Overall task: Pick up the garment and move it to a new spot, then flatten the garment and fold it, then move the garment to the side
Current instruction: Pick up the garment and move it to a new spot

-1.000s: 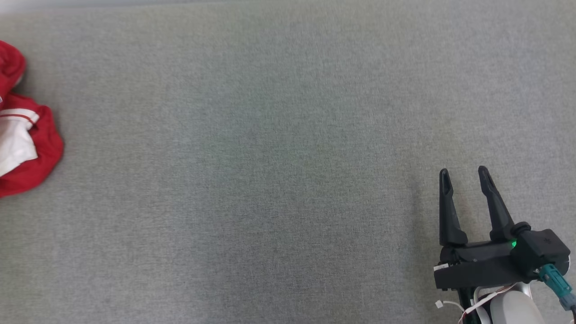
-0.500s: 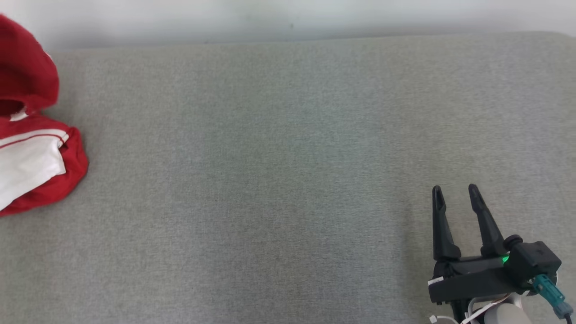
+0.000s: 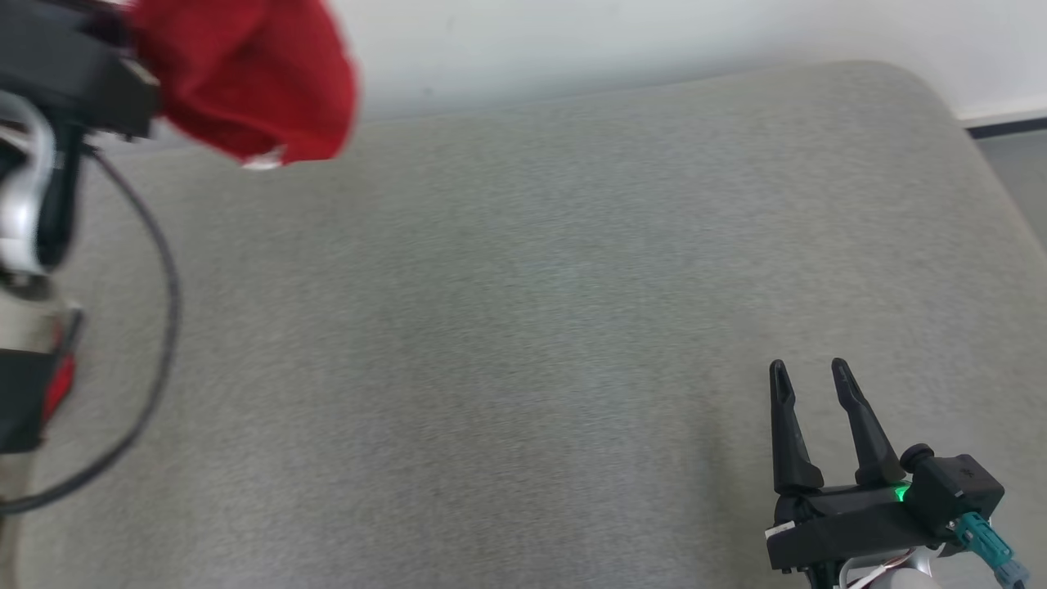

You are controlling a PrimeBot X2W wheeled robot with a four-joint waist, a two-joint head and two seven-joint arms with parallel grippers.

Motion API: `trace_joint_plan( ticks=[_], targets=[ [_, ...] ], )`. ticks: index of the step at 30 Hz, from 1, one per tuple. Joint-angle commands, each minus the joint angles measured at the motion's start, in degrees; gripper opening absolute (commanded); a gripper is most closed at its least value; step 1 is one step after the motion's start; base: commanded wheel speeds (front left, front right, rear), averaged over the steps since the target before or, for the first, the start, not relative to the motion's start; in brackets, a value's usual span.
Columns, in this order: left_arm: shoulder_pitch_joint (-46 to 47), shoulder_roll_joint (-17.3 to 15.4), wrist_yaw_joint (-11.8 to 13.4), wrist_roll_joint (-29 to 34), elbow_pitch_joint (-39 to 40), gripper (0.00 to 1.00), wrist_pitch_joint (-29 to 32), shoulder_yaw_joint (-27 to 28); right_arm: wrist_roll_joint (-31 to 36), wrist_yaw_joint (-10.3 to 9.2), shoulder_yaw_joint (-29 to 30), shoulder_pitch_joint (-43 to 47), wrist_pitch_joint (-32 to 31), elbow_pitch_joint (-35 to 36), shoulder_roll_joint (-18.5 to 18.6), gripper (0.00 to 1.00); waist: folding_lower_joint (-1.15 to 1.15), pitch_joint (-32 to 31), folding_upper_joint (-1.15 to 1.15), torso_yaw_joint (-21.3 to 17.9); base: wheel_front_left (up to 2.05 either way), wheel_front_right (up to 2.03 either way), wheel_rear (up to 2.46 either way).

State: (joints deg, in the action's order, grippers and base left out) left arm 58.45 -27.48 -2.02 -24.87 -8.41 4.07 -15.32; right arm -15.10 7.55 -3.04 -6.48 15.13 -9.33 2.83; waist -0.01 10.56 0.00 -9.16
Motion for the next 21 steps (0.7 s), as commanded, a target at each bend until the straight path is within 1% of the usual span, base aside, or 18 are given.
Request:
trace_joint_plan(
  ticks=[1, 7, 11, 15, 17, 21],
  targets=[
    [0.1, 1.3, 0.0, -0.1, 0.8, 0.00, 0.4, -1.2, -0.7, -0.12, -0.2, 0.5, 0.0, 0.0, 0.1, 1.00, 0.01, -1.5, 0.00, -4.3, 0.00, 0.00, 0.00],
    [-2.2, 6.5, 0.7, -0.5, 2.9, 0.00, 1.2, -5.6, -1.3, -0.12, -0.7, 1.5, 0.0, -0.1, 0.1, 1.00, 0.01, -1.7, 0.00, -9.1, 0.00, 0.00, 0.00],
    [-3.8, 9.8, 1.4, -0.9, 3.9, 0.00, 1.0, -8.1, -1.4, -0.12, -0.2, 2.0, 0.0, 0.1, 0.1, 1.00, 0.01, -1.2, 0.00, -10.9, 0.00, 0.00, 0.00],
    [-7.6, 13.0, 2.8, -1.8, 4.6, 0.00, 0.3, -9.9, -1.6, -0.12, 0.5, 2.1, 0.0, 0.4, 0.1, 1.00, 0.01, -0.5, 0.00, -11.4, 0.00, 0.00, 0.00],
    [-8.8, 13.4, 3.1, -1.7, 4.5, 0.00, 0.1, -10.4, -1.7, -0.12, 0.7, 2.2, 0.0, 0.3, 0.1, 1.00, 0.01, -0.3, 0.00, -11.3, 0.00, 0.00, 0.00],
    [-15.0, 14.5, 4.2, -3.2, 3.2, 0.00, -1.2, -11.2, -1.7, -0.12, 0.7, 2.2, 0.0, 0.4, 0.1, 1.00, 0.01, 0.5, 0.00, -10.5, 0.00, 0.00, 0.00]
  ],
)
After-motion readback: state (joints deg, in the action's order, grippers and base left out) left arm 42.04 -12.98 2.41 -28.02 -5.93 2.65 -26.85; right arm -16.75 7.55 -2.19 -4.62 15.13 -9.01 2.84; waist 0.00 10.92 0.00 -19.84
